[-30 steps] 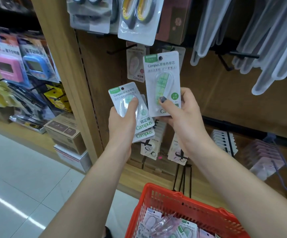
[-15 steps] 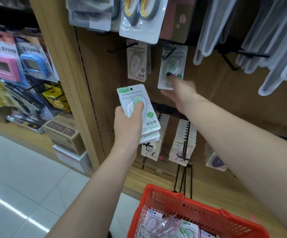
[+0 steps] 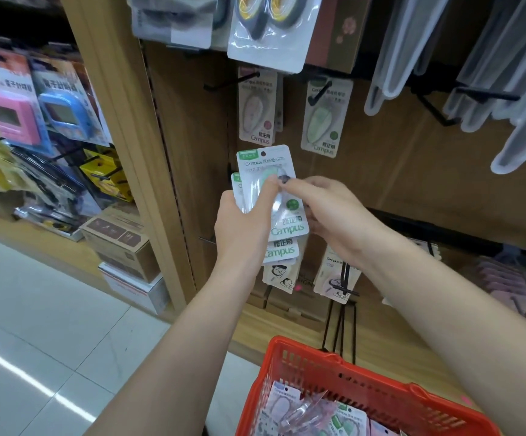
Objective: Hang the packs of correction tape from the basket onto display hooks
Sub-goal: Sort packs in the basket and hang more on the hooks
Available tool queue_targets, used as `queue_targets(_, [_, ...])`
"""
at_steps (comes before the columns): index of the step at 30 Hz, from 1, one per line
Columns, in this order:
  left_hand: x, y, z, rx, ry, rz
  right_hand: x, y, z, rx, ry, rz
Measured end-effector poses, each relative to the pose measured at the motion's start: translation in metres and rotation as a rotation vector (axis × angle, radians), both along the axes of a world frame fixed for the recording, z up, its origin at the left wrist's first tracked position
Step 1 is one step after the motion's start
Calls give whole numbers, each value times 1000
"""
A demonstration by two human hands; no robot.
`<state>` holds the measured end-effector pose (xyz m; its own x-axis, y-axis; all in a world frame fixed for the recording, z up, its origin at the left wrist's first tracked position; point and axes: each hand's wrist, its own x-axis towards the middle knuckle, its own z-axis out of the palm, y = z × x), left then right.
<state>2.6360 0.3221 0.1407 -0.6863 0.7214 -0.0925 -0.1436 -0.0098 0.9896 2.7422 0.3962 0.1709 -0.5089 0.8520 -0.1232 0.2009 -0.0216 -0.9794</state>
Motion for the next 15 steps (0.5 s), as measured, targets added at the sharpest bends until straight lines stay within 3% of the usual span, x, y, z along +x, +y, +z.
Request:
queue_targets(9, [-6,-4,-1,-25,38,-4,14,-15,1,95,106,-118])
queue_targets(15, [-13,-11,0,3,18,16,35,-36,16,348,220,-146])
